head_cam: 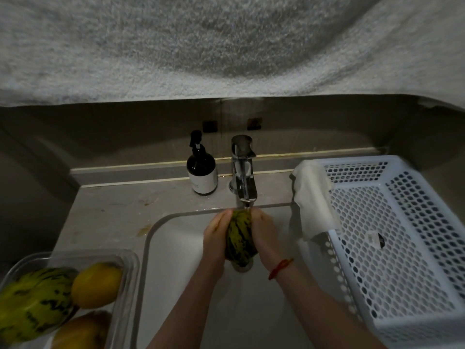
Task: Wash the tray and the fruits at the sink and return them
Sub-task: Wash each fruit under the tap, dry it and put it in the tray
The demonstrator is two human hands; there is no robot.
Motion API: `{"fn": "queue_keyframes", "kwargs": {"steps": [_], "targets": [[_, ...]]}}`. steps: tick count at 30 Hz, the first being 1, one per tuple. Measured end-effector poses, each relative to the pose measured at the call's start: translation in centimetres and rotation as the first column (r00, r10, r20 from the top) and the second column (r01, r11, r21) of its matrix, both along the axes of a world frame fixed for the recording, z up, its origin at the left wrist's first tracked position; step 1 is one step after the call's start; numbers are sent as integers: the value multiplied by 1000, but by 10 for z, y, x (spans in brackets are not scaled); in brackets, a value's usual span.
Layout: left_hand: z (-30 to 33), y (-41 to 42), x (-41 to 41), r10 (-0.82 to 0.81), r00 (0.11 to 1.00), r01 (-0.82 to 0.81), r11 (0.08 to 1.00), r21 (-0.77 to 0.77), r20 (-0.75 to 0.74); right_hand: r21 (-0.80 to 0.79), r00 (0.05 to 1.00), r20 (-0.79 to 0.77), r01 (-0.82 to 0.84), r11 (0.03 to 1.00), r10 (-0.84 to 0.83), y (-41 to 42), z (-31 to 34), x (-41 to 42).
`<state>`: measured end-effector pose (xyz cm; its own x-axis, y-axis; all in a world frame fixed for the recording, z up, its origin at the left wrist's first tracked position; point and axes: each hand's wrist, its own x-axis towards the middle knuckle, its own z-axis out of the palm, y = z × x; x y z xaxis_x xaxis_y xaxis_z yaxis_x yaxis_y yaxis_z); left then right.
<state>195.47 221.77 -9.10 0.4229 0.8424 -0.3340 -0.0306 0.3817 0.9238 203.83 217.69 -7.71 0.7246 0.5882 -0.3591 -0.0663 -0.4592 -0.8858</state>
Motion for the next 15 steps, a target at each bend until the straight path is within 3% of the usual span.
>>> {"fn": "queue_keyframes", "kwargs": {"steps": [2, 4, 7, 10, 12, 15], "targets": [[1, 6, 2, 104, 990, -117, 981, -152, -90, 83, 988, 124, -100, 992, 89, -8, -2, -7], [2, 8, 3, 126, 989, -144, 917, -372, -74, 161, 943, 298, -204, 966, 149, -17, -5, -14], [7, 5, 0, 52, 998, -22, 769, -639, 28, 126, 771, 565, -432, 893, 293, -29, -13, -14], [18, 1, -2, 57, 984, 104, 590, -800, 170, 136, 683, 644, -547, 826, 346, -37, -17, -12], [23, -3, 0, 3, 988, 123, 598, -792, 156, 192, 763, 587, -455, 869, 270, -35, -21, -12], [21, -12, 0, -83, 994, 107, 708, -698, 68, 281, 972, 202, -172, 944, 117, -20, -17, 0]]}}
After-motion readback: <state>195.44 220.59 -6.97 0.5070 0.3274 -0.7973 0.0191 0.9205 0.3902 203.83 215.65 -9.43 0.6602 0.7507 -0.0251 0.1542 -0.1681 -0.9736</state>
